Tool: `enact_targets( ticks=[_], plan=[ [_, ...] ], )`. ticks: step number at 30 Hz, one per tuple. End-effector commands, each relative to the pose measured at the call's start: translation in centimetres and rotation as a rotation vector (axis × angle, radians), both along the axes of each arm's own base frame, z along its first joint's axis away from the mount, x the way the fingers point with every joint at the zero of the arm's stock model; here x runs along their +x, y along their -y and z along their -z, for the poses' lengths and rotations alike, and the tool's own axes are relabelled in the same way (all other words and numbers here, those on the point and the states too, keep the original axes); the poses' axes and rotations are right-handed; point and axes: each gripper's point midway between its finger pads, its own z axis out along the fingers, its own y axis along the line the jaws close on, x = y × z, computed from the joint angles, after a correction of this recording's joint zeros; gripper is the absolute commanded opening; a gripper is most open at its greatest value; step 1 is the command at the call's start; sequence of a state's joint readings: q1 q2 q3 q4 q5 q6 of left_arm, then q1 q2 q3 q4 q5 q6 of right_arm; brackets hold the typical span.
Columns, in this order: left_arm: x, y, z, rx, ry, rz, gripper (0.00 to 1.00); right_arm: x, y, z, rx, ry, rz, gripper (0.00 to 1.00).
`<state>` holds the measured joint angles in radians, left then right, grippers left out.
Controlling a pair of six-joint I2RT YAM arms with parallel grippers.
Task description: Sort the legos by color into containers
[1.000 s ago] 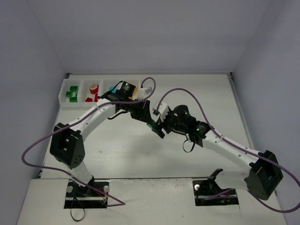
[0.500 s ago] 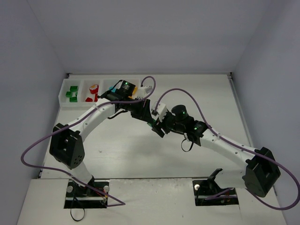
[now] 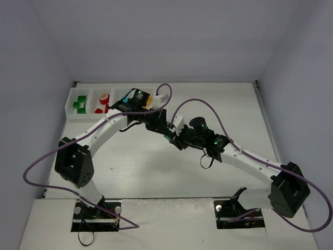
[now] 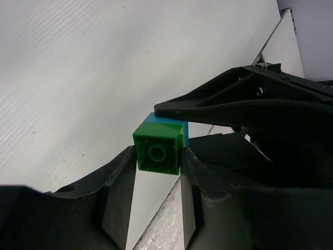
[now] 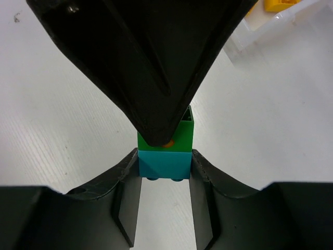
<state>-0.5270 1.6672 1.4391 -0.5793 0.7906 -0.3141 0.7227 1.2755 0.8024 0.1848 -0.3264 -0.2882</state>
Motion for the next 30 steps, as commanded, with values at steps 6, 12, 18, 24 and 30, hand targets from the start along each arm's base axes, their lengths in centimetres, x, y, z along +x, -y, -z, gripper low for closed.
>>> enact_targets(
  ticks=[6, 12, 18, 24, 30],
  plan=[
    [0.3, -0.4, -4.8, -0.091, 0.100, 0.017, 0.05, 1.3, 0.4, -1.1, 0.027, 0.089, 0.052, 0.00],
    [2.2, -4.0, -5.6, -0.107, 0.093, -0.067, 0.04, 1.2, 1.7, 0.2, -0.011, 0.094, 0.094, 0.00],
    [4.1, -8.5, -6.3, -0.081, 0.111, -0.168, 0.04, 1.6, 2.4, 0.7, -0.038, 0.102, 0.124, 0.00],
    [10.8, -20.5, -5.6, 0.126, 0.184, -0.640, 0.04, 1.6, 2.0, 0.1, -0.022, 0.092, 0.120, 0.00],
    [15.7, -38.7, -5.1, 0.379, 0.267, -1.236, 0.04, 1.0, 1.7, -0.8, 0.015, 0.080, 0.104, 0.00]
  ],
)
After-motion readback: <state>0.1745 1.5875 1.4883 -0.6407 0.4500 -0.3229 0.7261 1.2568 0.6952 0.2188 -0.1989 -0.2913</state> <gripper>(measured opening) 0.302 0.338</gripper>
